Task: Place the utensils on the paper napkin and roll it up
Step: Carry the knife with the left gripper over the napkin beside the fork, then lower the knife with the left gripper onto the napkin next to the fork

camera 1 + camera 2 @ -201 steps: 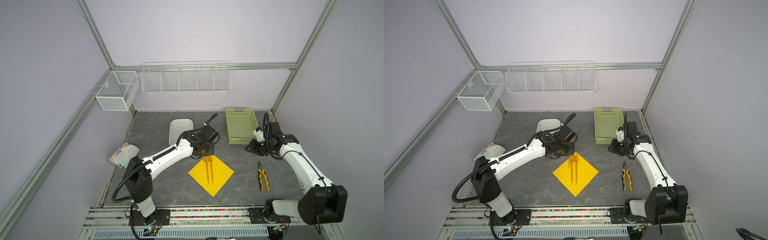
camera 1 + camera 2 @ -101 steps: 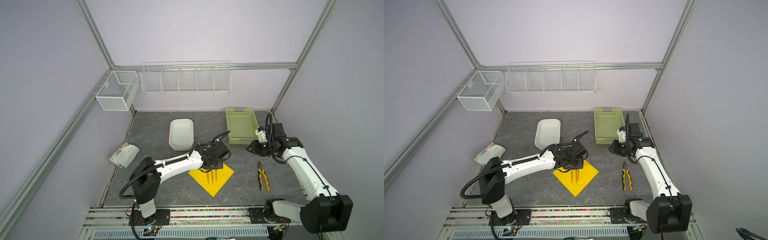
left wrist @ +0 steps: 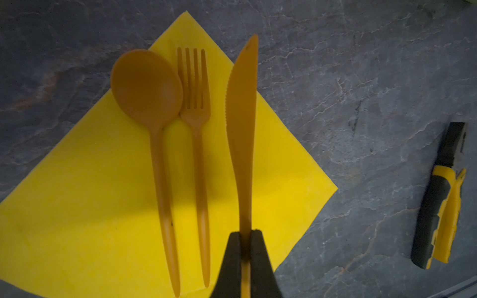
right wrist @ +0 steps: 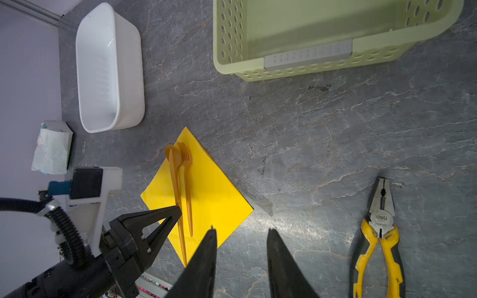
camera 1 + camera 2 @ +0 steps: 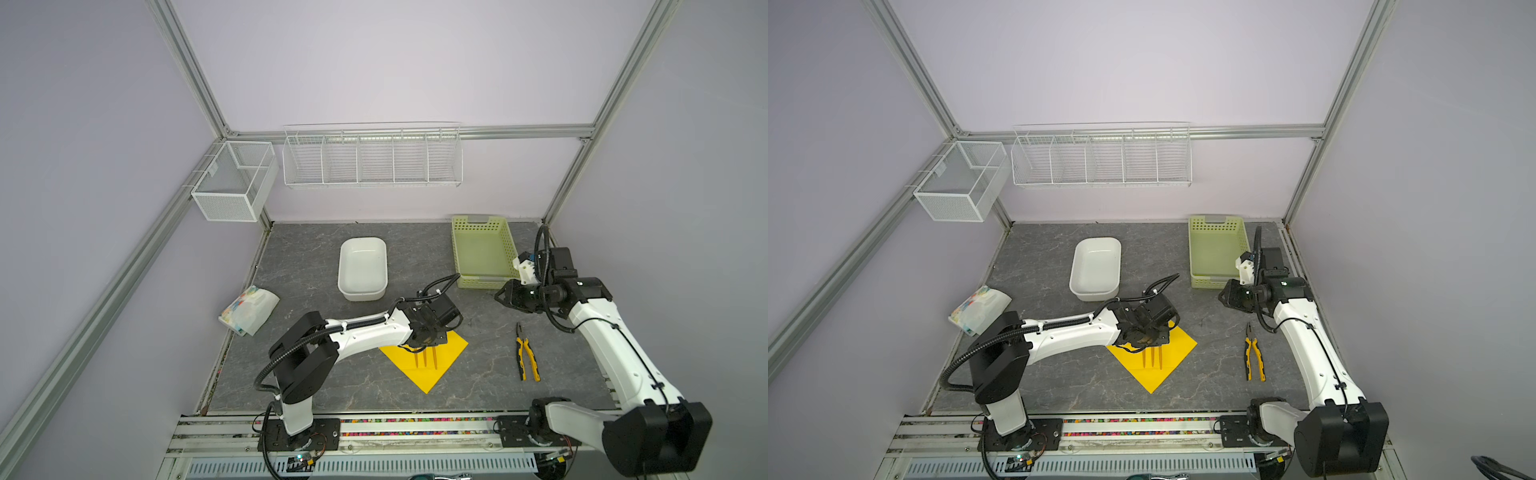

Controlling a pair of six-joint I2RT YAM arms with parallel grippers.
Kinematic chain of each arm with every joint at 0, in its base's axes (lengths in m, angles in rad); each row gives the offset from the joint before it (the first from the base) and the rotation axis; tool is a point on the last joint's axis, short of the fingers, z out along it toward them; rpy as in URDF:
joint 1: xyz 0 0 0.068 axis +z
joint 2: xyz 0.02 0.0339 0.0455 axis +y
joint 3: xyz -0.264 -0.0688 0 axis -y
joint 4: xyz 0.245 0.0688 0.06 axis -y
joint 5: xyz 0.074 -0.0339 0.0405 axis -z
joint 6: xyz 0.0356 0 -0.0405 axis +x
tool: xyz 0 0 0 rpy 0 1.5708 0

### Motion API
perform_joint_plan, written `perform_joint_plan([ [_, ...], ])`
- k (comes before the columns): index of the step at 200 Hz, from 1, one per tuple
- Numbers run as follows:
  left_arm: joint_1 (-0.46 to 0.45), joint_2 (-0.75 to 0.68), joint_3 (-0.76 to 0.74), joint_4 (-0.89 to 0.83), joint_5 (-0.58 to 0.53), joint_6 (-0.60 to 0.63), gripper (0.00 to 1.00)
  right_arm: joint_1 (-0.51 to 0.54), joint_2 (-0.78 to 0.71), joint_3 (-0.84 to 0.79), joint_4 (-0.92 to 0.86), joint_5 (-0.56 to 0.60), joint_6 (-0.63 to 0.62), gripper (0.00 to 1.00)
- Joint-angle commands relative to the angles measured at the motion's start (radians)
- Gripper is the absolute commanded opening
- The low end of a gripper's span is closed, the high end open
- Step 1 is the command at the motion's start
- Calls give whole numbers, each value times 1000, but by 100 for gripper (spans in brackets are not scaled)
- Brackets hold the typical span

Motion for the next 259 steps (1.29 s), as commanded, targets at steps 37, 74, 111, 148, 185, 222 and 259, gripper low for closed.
perform_joint_plan([
  [37,-9,75,43,-19,-62,-18,1,-4,-19,-8,6,18,-27,36],
  [74,-10,112,93,-59,-76,6,1,-4,-23,-8,6,23,-29,36],
  [111,-10,136,113,-73,-74,10,0,-4,-21,-7,3,28,-31,36],
  [148,-10,142,124,-82,-90,11,0,-4,-28,-10,2,32,-31,37],
  [185,-9,151,133,-87,-99,13,1,-3,-28,-8,1,33,-31,36],
  [222,-9,168,158,-121,-120,7,1,-4,-26,-5,-1,34,-32,37],
  [259,-9,183,170,-122,-117,10,1,-5,-29,-6,-2,34,-33,36],
])
